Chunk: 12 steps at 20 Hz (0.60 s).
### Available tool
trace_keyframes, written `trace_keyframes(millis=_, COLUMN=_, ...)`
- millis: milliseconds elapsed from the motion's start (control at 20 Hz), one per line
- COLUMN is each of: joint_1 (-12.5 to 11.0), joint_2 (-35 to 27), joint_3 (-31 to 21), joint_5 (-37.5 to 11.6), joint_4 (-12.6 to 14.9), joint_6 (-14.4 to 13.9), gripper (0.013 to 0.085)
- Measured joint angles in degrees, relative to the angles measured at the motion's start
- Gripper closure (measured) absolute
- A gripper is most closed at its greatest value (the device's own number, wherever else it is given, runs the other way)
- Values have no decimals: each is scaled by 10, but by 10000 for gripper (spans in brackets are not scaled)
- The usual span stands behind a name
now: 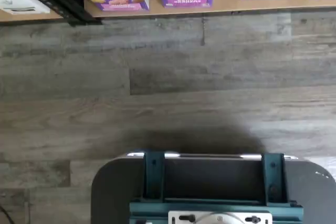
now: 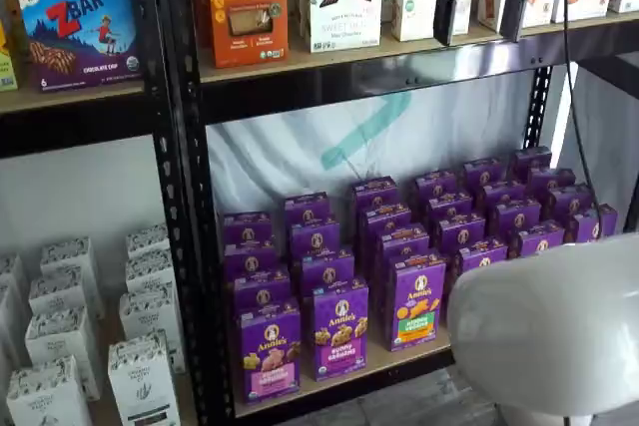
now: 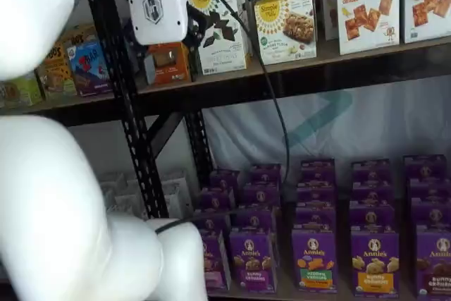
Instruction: Pick up the purple box with a pink patch in the middle, on the bottom shelf, the first box from the left
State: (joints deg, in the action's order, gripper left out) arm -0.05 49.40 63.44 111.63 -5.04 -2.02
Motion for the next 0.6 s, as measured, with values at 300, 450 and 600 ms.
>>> trace_keyframes(millis=300, joint_1=39, joint_2=11, joint_3=-35, joint_5=-33, joint_4=5, joint_6=-35, gripper=130)
trace_keyframes(millis=450, joint_1=57, joint_2=17, joint_3=-56, joint_5=-54, joint_4=7, joint_6=-52, gripper=130)
trace_keyframes(millis=600, joint_1=78, joint_2=19, joint_3=-75, joint_5=-71, joint_4=17, joint_6=-69, gripper=130)
